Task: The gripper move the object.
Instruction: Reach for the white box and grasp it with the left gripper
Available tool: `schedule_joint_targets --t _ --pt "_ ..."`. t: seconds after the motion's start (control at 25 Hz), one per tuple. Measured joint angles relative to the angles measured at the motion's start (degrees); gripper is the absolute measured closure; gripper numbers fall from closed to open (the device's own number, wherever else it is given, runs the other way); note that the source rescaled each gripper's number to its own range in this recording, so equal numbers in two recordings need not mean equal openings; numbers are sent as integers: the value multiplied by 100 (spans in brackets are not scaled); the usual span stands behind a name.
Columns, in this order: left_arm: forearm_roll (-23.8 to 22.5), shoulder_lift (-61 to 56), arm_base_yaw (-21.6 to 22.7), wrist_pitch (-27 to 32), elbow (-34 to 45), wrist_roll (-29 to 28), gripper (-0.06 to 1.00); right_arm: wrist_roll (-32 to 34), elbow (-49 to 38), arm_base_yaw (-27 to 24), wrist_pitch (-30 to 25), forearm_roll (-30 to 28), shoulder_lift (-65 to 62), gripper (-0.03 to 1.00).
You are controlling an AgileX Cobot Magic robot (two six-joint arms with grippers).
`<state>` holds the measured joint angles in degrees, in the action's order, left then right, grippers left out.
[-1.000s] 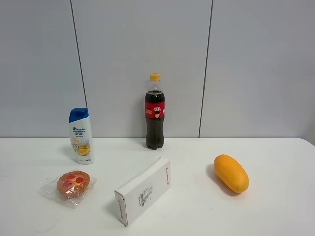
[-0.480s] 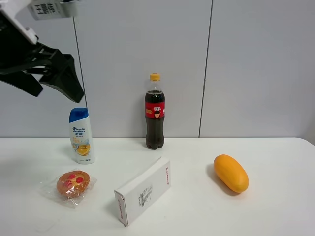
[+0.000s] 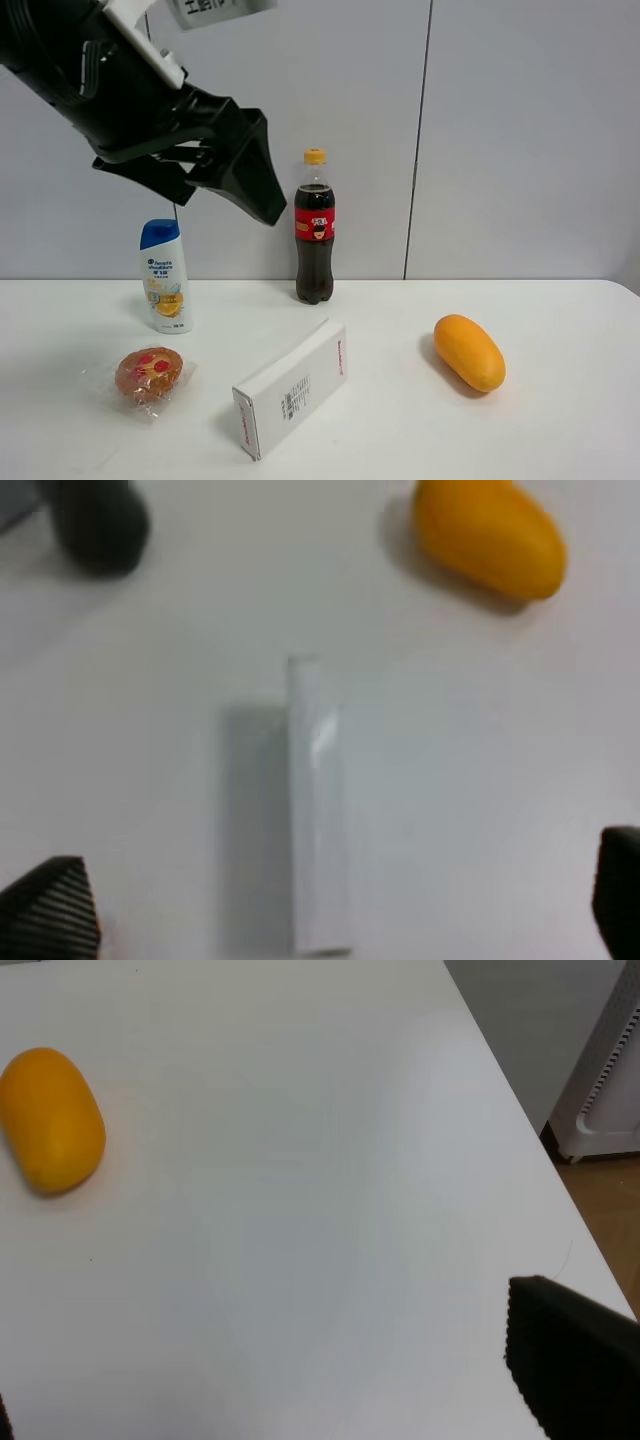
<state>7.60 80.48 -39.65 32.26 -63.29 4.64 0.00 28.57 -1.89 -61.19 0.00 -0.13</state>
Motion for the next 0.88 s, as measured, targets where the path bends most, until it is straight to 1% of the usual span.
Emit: schedule_joint_targets --t 0.12,0.24,0.32,0.48,0.8,0.88 --pt "-70 178 -324 -287 -7 -36 -6 0 0 0 0 0 0 -3" --pt "-96 599 -457 -366 -7 -105 -6 0 0 0 0 0 0 -3" --pt "-194 938 -457 -422 -7 -138 -6 0 0 0 0 0 0 -3" --pt "-474 1631 -457 -733 -11 -165 -6 0 0 0 0 0 0 -3" --pt "-547 2641 -438 -1641 -11 -181 -6 0 0 0 0 0 0 -3" --pt "-547 2812 -379 -1753 -11 -181 -6 0 0 0 0 0 0 -3"
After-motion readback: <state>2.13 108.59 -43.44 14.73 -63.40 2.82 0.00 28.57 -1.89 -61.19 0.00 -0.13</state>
